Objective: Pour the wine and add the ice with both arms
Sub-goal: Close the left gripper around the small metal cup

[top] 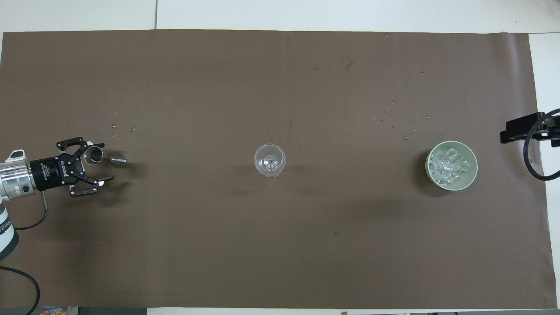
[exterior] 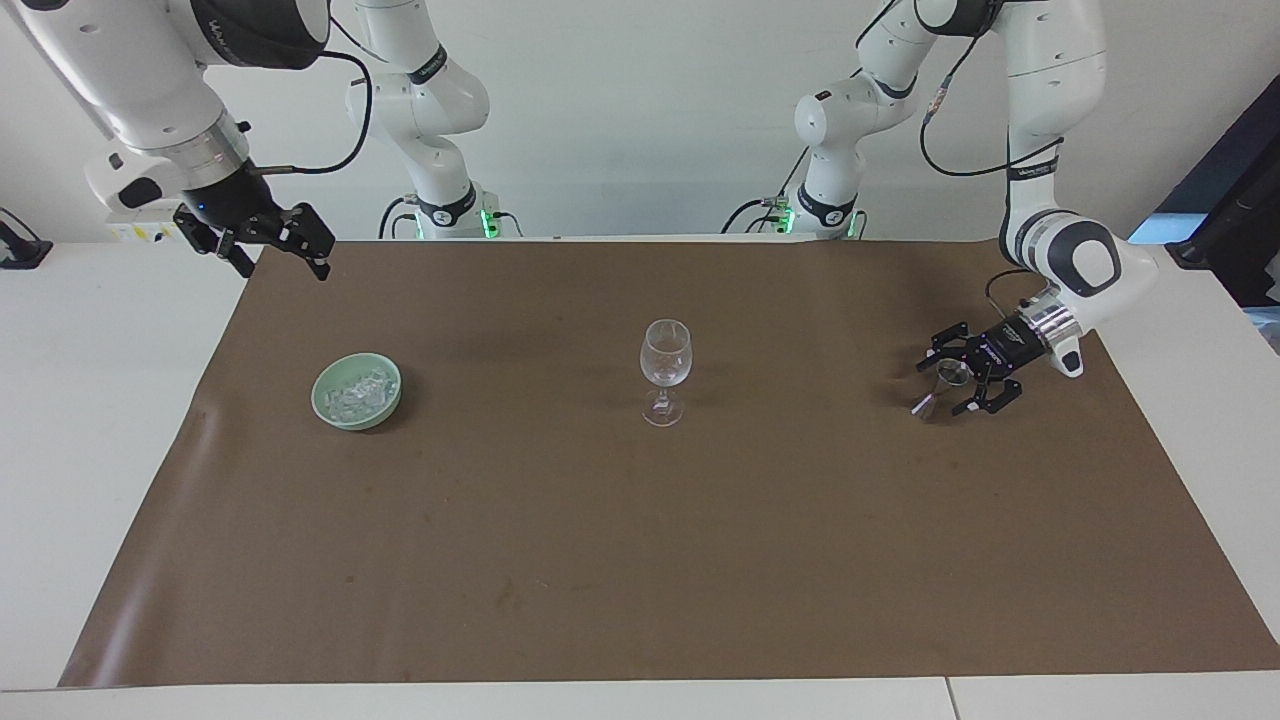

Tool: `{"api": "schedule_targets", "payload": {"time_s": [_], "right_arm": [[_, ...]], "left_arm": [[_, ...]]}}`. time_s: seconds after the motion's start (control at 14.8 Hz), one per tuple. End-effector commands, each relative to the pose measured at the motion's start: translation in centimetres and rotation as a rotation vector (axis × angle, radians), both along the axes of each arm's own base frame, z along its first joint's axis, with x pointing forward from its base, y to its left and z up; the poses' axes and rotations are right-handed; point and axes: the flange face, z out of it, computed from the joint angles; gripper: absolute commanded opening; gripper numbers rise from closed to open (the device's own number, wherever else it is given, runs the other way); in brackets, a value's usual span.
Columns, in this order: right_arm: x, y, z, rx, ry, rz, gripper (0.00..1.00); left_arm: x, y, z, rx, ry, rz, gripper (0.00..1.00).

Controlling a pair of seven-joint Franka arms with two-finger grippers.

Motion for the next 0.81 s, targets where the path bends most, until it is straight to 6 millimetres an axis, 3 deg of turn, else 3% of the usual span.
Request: {"api": "schedule_targets", "payload": {"time_s": [0.0,0.14,0.2,0.27,0.41,0.47,0.75], "right_arm": [[-0.41,-0.27,0.07,0.017,-0.008,0.008,1.00],[-0.41,-0.27,0.07,0.017,-0.008,0.008,1.00],[-0.42,-0.29,0.07,0.015,-0.007,0.008,1.00],[-0.42,-0.29,0.07,0.015,-0.007,0.008,1.00],[-0.41,-0.27,0.07,0.017,-0.008,0.008,1.00],[-0.41,-0.27,0.07,0.017,-0.008,0.008,1.00],[-0.41,-0.27,0.07,0.017,-0.008,0.008,1.00]], "left_arm": [[-0.45,-0.40,0.26,-0.006,-0.025,0.010,0.95],[-0.39,-0.54,0.27,-0.006,-0.026,0.010,0.91],[-0.40,-0.54,0.19,-0.007,-0.024,0.010,0.84],[-0.38,-0.52,0.27,-0.005,-0.026,0.011,0.68],[-0.38,-0.52,0.27,-0.005,-0.027,0.010,0.12],[-0.38,-0.52,0.27,-0.004,-0.031,0.008,0.00],[-0.69,-0.59,0.11,-0.010,-0.024,0.010,0.00]]}}
